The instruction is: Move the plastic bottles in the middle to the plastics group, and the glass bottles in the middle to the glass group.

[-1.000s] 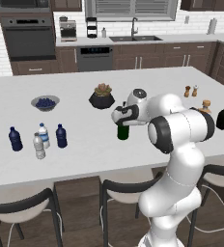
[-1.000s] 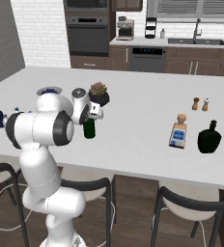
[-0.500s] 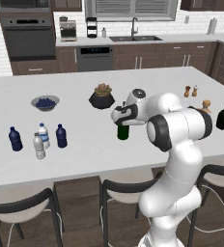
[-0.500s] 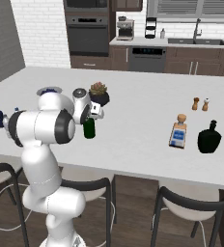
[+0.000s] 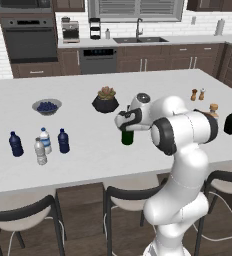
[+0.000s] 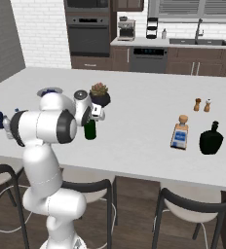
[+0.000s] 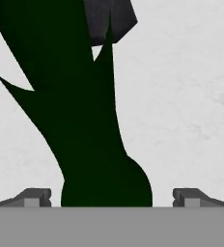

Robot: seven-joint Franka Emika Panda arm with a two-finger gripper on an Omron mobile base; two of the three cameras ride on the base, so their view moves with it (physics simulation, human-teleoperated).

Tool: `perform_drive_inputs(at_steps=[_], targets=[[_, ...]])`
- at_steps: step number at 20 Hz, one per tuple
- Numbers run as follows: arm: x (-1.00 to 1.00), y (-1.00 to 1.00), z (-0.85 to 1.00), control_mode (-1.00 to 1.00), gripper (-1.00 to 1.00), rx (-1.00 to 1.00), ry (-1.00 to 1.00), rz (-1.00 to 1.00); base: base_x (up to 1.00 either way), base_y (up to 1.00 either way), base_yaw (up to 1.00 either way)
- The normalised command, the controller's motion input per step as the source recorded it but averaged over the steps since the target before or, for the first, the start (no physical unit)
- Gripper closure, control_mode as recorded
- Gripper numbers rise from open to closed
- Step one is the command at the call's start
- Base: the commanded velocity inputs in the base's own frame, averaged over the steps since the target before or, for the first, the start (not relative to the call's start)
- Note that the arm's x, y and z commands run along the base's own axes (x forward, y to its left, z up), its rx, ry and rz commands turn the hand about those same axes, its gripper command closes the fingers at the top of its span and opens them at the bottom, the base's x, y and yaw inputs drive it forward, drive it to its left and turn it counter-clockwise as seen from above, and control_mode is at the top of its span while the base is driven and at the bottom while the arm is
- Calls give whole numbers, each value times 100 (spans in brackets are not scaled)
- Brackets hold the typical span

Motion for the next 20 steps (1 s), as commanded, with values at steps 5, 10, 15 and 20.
perform_drive_inputs(at_steps=[5,10,15,20], targets=[[5,0,-3,-100,-100,0,-2,0,0,0,0],[-2,0,0,-100,100,0,0,0,0,0,0],[-3,0,0,-100,100,0,0,0,0,0,0],[-2,0,0,-100,100,0,0,0,0,0,0]])
